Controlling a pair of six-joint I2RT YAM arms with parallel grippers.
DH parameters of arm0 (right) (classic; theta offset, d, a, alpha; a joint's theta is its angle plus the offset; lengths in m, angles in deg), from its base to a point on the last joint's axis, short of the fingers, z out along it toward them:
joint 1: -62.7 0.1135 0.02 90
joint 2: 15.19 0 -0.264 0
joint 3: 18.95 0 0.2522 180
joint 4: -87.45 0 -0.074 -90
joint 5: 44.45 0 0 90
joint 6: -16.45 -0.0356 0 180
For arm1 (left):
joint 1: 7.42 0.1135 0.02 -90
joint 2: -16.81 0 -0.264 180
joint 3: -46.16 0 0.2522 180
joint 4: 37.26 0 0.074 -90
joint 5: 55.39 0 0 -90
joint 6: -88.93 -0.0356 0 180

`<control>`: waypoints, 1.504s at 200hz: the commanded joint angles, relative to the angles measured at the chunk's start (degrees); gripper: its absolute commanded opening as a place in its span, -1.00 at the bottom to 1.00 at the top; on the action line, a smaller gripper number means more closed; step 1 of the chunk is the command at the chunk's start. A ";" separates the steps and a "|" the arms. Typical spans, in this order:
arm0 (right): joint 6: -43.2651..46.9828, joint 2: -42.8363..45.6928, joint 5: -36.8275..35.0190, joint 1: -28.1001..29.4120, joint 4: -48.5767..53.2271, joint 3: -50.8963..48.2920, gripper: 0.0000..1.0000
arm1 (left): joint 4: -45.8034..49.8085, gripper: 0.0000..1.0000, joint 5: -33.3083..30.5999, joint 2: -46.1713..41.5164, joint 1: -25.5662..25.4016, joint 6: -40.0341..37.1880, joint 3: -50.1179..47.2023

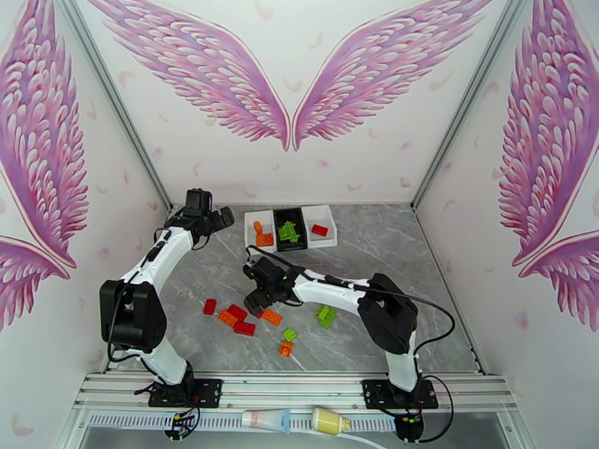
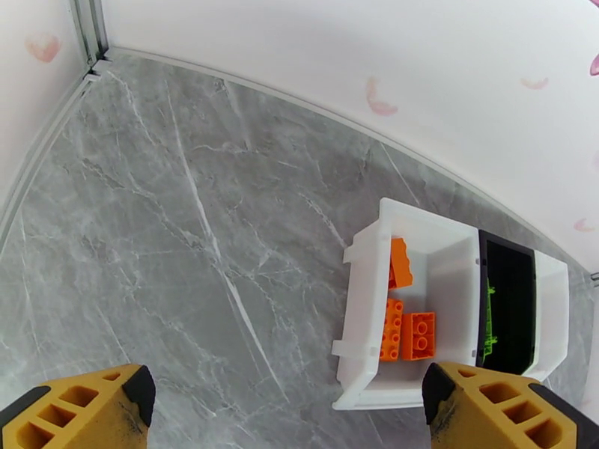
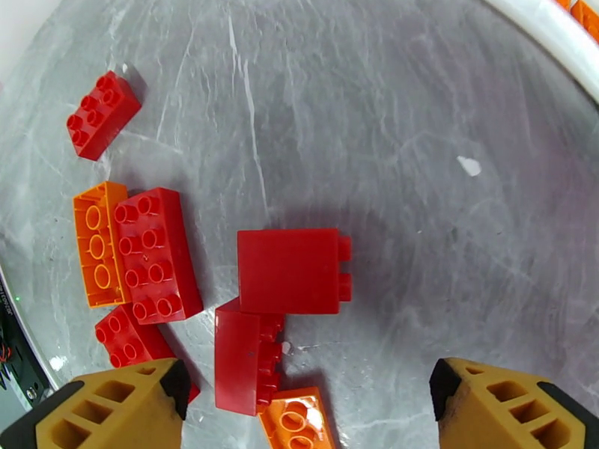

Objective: Sort the legos into containers by color

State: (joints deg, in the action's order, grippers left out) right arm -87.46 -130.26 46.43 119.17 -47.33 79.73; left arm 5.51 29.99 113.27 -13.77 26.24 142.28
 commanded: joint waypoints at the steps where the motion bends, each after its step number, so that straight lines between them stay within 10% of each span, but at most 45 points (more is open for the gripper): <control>1: -1.93 -3.18 0.69 0.92 5.24 4.44 0.64 | -1.16 0.99 1.60 -2.07 0.58 -0.25 -1.49; 134: -3.75 -8.70 1.63 1.39 8.24 8.46 -0.49 | -1.57 0.98 2.84 -2.31 0.72 -0.18 -2.04; 238: -5.04 6.33 -7.27 -0.32 0.40 -3.37 -0.76 | -11.82 0.98 5.36 -11.66 -2.81 -5.27 -12.99; 301: -10.84 15.72 -13.39 -12.41 -6.41 -10.94 -0.81 | -29.15 0.98 5.42 -20.61 -11.09 -9.99 -27.55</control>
State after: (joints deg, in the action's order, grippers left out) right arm -95.24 -117.91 36.99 111.89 -49.82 71.34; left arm -13.74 35.21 96.36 -21.64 19.27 119.51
